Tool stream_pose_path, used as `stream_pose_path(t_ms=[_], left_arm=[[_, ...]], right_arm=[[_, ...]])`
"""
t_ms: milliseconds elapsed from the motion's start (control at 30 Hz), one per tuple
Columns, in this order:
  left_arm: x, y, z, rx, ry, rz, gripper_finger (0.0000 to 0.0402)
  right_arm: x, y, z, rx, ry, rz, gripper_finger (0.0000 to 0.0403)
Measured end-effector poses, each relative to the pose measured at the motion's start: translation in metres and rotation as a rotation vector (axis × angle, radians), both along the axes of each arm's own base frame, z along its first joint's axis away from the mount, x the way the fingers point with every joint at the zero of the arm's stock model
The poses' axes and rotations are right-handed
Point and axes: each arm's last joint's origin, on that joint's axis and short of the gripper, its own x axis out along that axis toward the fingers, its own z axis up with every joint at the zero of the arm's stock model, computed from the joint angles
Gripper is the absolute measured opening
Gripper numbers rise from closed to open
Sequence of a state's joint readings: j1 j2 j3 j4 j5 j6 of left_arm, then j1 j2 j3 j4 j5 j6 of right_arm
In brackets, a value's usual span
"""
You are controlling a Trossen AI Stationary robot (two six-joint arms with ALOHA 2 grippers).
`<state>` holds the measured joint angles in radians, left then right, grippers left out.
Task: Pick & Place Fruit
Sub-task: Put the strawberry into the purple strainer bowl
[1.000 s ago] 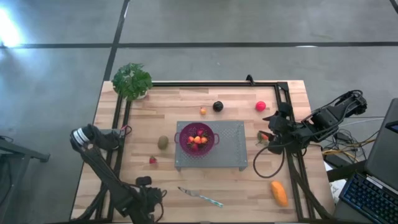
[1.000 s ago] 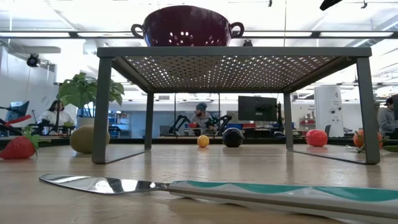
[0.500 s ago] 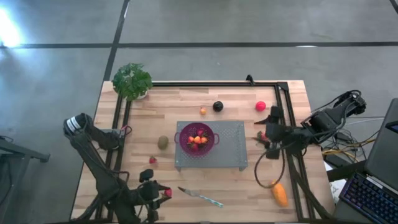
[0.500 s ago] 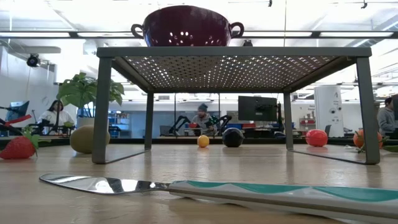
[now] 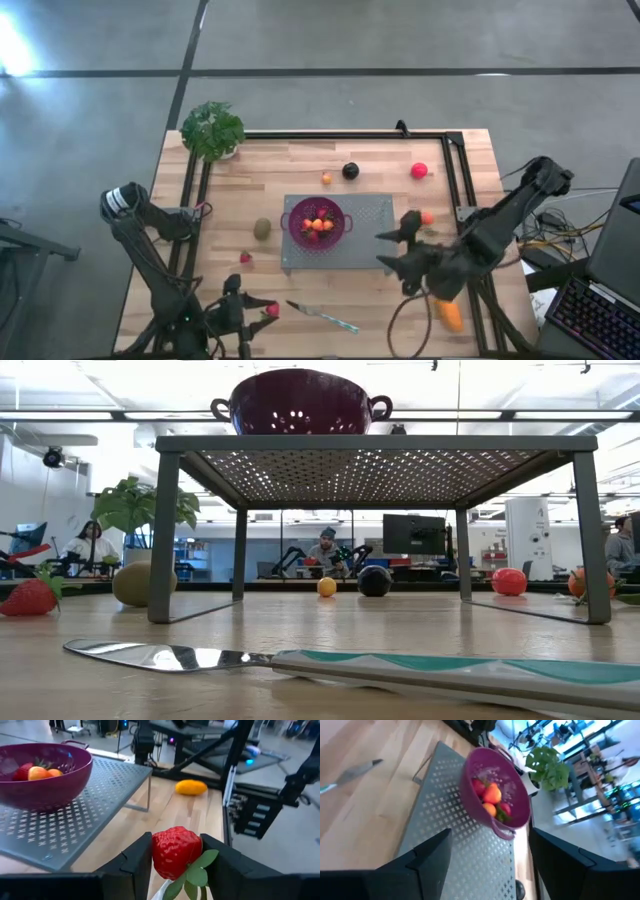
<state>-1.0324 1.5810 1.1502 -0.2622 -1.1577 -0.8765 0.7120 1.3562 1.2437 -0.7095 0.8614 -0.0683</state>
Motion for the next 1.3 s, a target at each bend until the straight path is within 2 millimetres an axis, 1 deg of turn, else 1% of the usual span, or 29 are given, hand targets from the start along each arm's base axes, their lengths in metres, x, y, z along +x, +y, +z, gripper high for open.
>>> stream_pose_path(t_ms=[133, 267, 433, 600, 733, 900, 1000, 1133, 1300], left_arm=[[0.011, 0.004, -0.008, -0.044, -0.076, 0.012, 0.0155], [0.024, 0.012, -0.01, -0.075, -0.166, 0.004, 0.0155], [0.042, 0.029, -0.007, -0.097, -0.285, -0.127, 0.0155], [0.062, 0.049, -0.001, -0.083, -0.383, -0.297, 0.0155], [0.079, 0.065, 0.002, -0.044, -0.4, -0.34, 0.0156], [0.095, 0.083, 0.01, 0.002, -0.426, -0.365, 0.0156], [0.103, 0.093, 0.013, 0.019, -0.438, -0.377, 0.0156], [0.112, 0.103, 0.02, 0.033, -0.466, -0.419, 0.0156], [0.123, 0.109, 0.023, 0.035, -0.476, -0.452, 0.0156]], right_arm=[[0.011, 0.024, -0.011, -0.097, -0.001, 0.012, 0.027], [0.022, 0.049, -0.019, -0.208, -0.043, 0.019, 0.0278], [0.037, 0.077, -0.024, -0.286, -0.075, 0.061, 0.0279], [0.051, 0.095, -0.027, -0.334, -0.086, 0.103, 0.026], [0.058, 0.102, -0.022, -0.331, -0.111, 0.117, 0.0246], [0.06, 0.105, -0.017, -0.324, -0.135, 0.122, 0.0241], [0.06, 0.105, -0.016, -0.327, -0.139, 0.125, 0.025], [0.061, 0.104, -0.016, -0.332, -0.14, 0.119, 0.0271], [0.064, 0.101, -0.016, -0.35, -0.133, 0.113, 0.0298]])
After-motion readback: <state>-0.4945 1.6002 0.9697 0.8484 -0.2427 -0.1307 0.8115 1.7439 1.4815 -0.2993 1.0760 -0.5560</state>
